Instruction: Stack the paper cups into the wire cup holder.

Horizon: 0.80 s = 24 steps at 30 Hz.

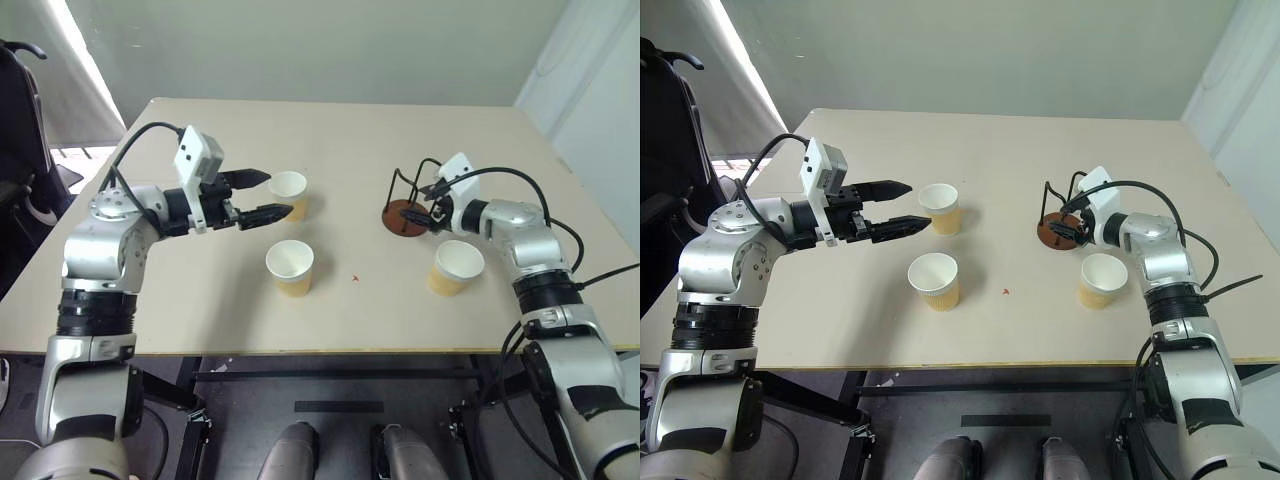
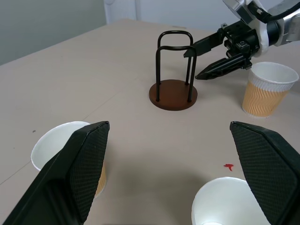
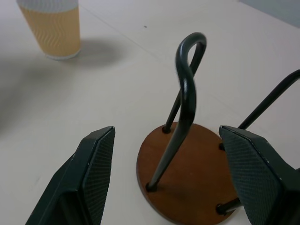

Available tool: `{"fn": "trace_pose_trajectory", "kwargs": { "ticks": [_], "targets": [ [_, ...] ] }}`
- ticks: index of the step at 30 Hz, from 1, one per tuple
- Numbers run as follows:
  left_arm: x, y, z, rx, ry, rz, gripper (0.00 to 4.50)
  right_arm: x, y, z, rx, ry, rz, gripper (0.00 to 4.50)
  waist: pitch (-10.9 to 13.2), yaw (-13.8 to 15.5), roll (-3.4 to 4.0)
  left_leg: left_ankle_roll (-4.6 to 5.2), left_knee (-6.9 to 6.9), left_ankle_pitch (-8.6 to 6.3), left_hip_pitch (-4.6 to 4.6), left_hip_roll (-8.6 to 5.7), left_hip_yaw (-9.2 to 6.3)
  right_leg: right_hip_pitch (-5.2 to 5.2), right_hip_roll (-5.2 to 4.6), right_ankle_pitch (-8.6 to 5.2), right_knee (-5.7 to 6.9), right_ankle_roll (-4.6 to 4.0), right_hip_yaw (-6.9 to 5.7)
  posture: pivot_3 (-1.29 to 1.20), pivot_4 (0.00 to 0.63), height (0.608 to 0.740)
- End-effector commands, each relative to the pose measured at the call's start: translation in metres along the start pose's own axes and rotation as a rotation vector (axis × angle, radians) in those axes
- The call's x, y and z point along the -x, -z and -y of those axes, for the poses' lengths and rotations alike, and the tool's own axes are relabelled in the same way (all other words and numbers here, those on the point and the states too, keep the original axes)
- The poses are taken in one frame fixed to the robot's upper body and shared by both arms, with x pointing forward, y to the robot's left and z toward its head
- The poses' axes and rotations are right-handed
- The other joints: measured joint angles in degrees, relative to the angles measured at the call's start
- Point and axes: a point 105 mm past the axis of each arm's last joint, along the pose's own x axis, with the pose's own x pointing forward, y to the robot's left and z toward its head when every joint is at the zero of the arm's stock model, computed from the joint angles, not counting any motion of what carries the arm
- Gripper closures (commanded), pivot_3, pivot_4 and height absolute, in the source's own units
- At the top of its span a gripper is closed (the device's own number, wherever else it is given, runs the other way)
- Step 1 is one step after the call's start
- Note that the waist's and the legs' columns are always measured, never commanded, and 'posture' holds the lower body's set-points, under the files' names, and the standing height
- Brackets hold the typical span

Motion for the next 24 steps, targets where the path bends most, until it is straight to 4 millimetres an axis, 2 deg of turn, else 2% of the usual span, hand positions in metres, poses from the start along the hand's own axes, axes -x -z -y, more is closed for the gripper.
{"fn": "trace_pose_trajectory", "kwargs": {
  "ticks": [1,3,11,19,24],
  "targets": [
    [0.004,-0.013,0.000,-0.047,-0.008,0.030,0.06,-0.001,-0.022,0.007,0.043,0.037,0.055,1.10,0.0,0.0,0.00,0.00,-0.01,0.00,0.00,0.00,0.00,-0.01,0.00,0.00,0.00,0.00,0.00,0.00,0.150,0.740],
    [0.004,-0.013,0.000,-0.046,-0.009,0.029,0.04,-0.002,-0.024,0.008,0.045,0.047,0.060,1.52,0.0,0.0,0.00,-0.01,-0.02,0.00,-0.01,0.00,0.00,-0.02,0.00,0.00,0.00,0.00,0.00,0.00,0.150,0.740],
    [0.004,-0.012,-0.001,-0.047,-0.011,0.022,0.04,0.001,-0.034,0.009,0.035,0.028,0.085,4.42,0.0,0.0,0.00,-0.02,-0.02,0.00,-0.03,0.00,0.00,-0.03,0.00,0.00,-0.01,-0.01,-0.01,0.00,0.150,0.740],
    [0.008,-0.003,0.008,-0.039,0.079,-0.050,0.04,0.010,-0.049,-0.003,0.035,-0.084,0.114,4.47,0.0,0.0,0.00,-0.06,-0.06,0.02,-0.12,0.00,-0.01,-0.13,0.00,-0.03,-0.01,-0.06,-0.03,0.00,0.150,0.740],
    [0.022,-0.002,0.010,-0.055,0.139,-0.128,0.04,0.020,-0.062,-0.021,0.050,-0.185,0.141,4.47,0.0,-0.1,0.00,-0.11,-0.10,0.04,-0.13,0.01,-0.04,-0.16,0.01,-0.08,0.00,-0.14,-0.04,0.00,0.150,0.740]
  ]
}}
